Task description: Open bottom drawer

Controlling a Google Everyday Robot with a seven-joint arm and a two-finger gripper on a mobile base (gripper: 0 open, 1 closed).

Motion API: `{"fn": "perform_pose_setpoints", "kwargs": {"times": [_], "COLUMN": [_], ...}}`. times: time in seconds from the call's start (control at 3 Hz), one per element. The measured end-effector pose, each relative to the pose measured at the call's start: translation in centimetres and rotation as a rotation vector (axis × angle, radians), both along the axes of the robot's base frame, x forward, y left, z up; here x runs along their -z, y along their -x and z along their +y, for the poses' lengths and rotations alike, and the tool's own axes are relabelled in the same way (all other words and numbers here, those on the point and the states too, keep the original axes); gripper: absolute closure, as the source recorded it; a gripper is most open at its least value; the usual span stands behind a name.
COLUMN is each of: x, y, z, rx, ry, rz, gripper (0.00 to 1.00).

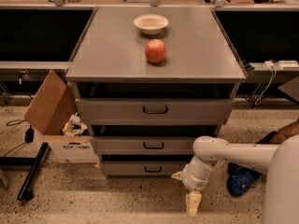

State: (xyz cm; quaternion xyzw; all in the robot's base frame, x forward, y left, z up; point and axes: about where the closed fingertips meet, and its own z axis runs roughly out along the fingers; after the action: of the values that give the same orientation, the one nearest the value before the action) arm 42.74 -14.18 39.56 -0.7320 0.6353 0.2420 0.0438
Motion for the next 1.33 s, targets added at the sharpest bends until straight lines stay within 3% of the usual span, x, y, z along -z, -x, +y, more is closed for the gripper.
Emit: {"fn": "perform_pose_setpoints", "kwargs": {"times": [0.33, 1.0, 1.33], "x": [4.3, 12.7, 14.7], "y": [-1.6, -6.0, -9.2], "z": [-0.9, -4.0, -5.5], "rx": [0.013, -0.001, 0.022], "ry": [0.042, -0.064, -0.109], "rz": [-0.034, -0.13, -0.147], "gripper": [0.0, 0.0, 0.0]}}
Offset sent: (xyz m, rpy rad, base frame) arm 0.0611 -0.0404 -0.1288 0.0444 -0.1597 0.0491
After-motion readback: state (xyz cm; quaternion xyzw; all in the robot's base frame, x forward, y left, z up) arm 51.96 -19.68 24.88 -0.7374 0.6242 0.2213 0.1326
